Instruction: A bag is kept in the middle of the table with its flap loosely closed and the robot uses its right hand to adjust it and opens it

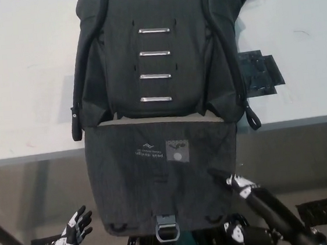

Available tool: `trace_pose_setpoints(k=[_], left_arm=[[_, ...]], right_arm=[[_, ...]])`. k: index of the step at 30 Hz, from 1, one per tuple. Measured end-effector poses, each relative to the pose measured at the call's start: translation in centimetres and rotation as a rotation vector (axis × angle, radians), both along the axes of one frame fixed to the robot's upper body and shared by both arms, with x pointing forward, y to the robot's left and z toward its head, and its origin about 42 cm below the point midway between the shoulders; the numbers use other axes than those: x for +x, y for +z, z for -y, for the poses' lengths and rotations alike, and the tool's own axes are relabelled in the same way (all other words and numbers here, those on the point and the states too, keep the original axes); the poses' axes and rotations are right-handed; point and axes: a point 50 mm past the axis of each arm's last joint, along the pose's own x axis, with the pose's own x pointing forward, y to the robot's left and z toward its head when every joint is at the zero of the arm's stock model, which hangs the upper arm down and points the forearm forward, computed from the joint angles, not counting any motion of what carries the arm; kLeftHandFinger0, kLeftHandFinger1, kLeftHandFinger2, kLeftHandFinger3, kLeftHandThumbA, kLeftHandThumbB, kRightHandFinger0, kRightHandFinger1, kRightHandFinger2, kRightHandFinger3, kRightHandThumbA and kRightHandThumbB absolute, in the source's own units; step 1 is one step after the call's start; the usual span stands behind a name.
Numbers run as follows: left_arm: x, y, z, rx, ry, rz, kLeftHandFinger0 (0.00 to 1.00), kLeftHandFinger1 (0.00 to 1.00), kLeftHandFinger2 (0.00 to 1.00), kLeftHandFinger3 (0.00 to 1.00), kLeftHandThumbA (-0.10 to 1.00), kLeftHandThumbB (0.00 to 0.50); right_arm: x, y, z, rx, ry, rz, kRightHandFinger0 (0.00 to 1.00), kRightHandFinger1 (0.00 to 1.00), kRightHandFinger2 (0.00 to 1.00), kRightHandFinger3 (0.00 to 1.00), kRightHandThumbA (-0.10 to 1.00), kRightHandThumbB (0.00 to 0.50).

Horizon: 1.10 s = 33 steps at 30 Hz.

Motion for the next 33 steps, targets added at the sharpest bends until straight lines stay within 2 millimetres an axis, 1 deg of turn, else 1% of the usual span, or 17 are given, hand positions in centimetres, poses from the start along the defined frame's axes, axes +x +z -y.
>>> trace_pose_setpoints(k=[5, 7, 10, 11, 12, 14, 15, 18, 22, 23, 25, 26, 27, 28, 29, 30, 33], left_arm=[[0.7, 0.4, -0.1, 0.003, -0.002, 0.012, 1.00, 1.00, 1.00, 1.00, 1.00, 0.500], [1.0, 0.5, -0.2, 0.004, -0.002, 0.015, 1.00, 1.00, 1.00, 1.00, 1.00, 0.500], [1.2, 0.5, -0.2, 0.002, 0.001, 0.013, 1.00, 1.00, 1.00, 1.00, 1.00, 0.500], [1.2, 0.4, -0.2, 0.002, 0.001, 0.011, 1.00, 1.00, 1.00, 1.00, 1.00, 0.500], [1.1, 0.3, -0.3, 0.001, 0.002, 0.008, 1.00, 1.00, 1.00, 1.00, 1.00, 0.500], [1.1, 0.2, -0.3, 0.000, 0.003, 0.005, 1.00, 1.00, 1.00, 1.00, 1.00, 0.500], [1.1, 0.2, -0.3, -0.001, 0.003, 0.004, 1.00, 1.00, 1.00, 1.00, 1.00, 0.500], [1.2, 0.2, -0.3, -0.001, 0.002, 0.005, 1.00, 1.00, 1.00, 1.00, 1.00, 0.500], [1.3, 0.3, -0.2, -0.001, 0.002, 0.007, 1.00, 1.00, 1.00, 1.00, 1.00, 0.500], [1.3, 0.3, -0.3, -0.002, 0.002, 0.008, 1.00, 1.00, 1.00, 1.00, 1.00, 0.500], [1.3, 0.3, -0.3, -0.002, 0.003, 0.009, 1.00, 1.00, 1.00, 1.00, 1.00, 0.500], [1.3, 0.3, -0.3, -0.002, 0.003, 0.009, 1.00, 1.00, 1.00, 1.00, 1.00, 0.500], [1.4, 0.4, -0.3, -0.002, 0.004, 0.011, 1.00, 1.00, 1.00, 1.00, 1.00, 0.500], [1.4, 0.4, -0.3, -0.001, 0.005, 0.011, 1.00, 1.00, 1.00, 1.00, 1.00, 0.500], [1.4, 0.4, -0.3, -0.001, 0.006, 0.011, 1.00, 1.00, 1.00, 1.00, 1.00, 0.500], [1.4, 0.4, -0.4, -0.001, 0.006, 0.011, 1.00, 1.00, 1.00, 1.00, 1.00, 0.500], [1.4, 0.4, -0.3, -0.002, 0.005, 0.011, 1.00, 1.00, 1.00, 1.00, 1.00, 0.500]], right_arm=[[-1.2, -0.4, 1.4, 0.026, -0.039, -0.025, 0.78, 0.85, 1.00, 1.00, 0.66, 0.271], [-1.6, -0.6, 2.1, 0.039, -0.060, -0.035, 0.71, 0.82, 1.00, 1.00, 0.65, 0.262], [-2.9, -1.7, 3.8, 0.059, -0.102, -0.087, 0.84, 0.90, 1.00, 1.00, 0.73, 0.240], [-3.4, -2.2, 4.4, 0.060, -0.119, -0.111, 0.86, 0.90, 1.00, 1.00, 0.75, 0.241], [-4.3, -3.3, 5.4, 0.060, -0.151, -0.158, 0.86, 0.89, 1.00, 1.00, 0.79, 0.243], [-5.5, -4.3, 6.7, 0.068, -0.194, -0.208, 0.85, 0.90, 1.00, 1.00, 0.84, 0.192], [-5.9, -4.8, 7.3, 0.082, -0.223, -0.229, 0.86, 0.90, 1.00, 1.00, 0.88, 0.202], [-6.3, -4.8, 8.5, 0.149, -0.296, -0.236, 0.85, 0.89, 1.00, 1.00, 0.94, 0.162], [-5.8, -4.5, 7.9, 0.313, -0.375, -0.209, 0.84, 0.91, 1.00, 1.00, 0.96, 0.146], [-5.7, -4.5, 7.5, 0.350, -0.389, -0.208, 0.84, 0.91, 1.00, 1.00, 0.97, 0.165], [-5.4, -4.7, 6.8, 0.423, -0.414, -0.213, 0.86, 0.92, 1.00, 1.00, 0.99, 0.160], [-5.3, -4.7, 6.6, 0.447, -0.420, -0.215, 0.86, 0.92, 1.00, 1.00, 0.98, 0.125], [-5.2, -4.7, 6.2, 0.489, -0.430, -0.219, 0.87, 0.93, 1.00, 1.00, 0.98, 0.121], [-5.1, -4.8, 6.0, 0.513, -0.435, -0.221, 0.91, 1.00, 1.00, 1.00, 0.98, 0.092], [-5.1, -4.8, 5.7, 0.544, -0.439, -0.225, 0.96, 1.00, 1.00, 1.00, 0.99, 0.116], [-5.1, -4.8, 5.3, 0.582, -0.440, -0.232, 0.96, 1.00, 1.00, 1.00, 0.99, 0.152], [-5.2, -4.9, 4.8, 0.651, -0.439, -0.249, 0.92, 1.00, 1.00, 1.00, 1.00, 0.183]])
